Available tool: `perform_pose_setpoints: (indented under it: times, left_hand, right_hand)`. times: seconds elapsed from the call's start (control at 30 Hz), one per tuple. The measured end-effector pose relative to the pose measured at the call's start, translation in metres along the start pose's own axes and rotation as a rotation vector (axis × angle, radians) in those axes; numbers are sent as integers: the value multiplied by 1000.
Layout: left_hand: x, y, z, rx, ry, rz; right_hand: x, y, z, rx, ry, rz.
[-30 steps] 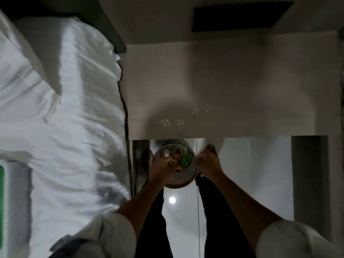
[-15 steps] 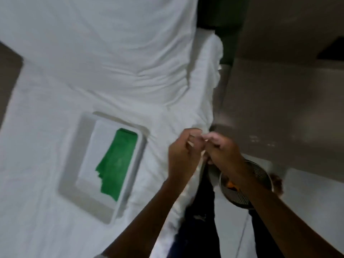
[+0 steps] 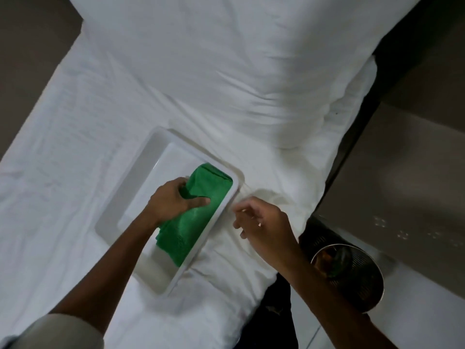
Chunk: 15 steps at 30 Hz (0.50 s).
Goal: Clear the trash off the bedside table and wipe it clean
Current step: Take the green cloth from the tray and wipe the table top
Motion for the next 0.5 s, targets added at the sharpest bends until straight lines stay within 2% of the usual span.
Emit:
perform_pose_setpoints:
  times: [0.13, 0.27, 0.37, 0.43, 0.5]
  left_hand:
    - [-1, -11, -12, -88, -128, -12]
    - [25, -53, -20, -82, -339, -227]
    - [49, -95, -71, -187, -513, -442]
    - [38, -117, -127, -295, -602, -472]
    - [7, -133, -182, -390, -611, -427]
  right_hand:
    - [9, -6, 0, 19, -28, -9]
    - [31, -19, 14, 126, -57, -4]
    - [48, -37, 29, 231, -33, 18]
    - [60, -54, 35, 273, 25, 67]
    - [75, -63, 27, 226, 138, 127]
Point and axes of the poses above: each hand's wrist, its own y-axis towards the middle knuckle, its own x-axis out of the back of the hand, z = x × y, the point moved 9 cm from there along y, towards the middle knuckle, and after that the axes turned 9 degrees about -x, right-handed, at the moved point
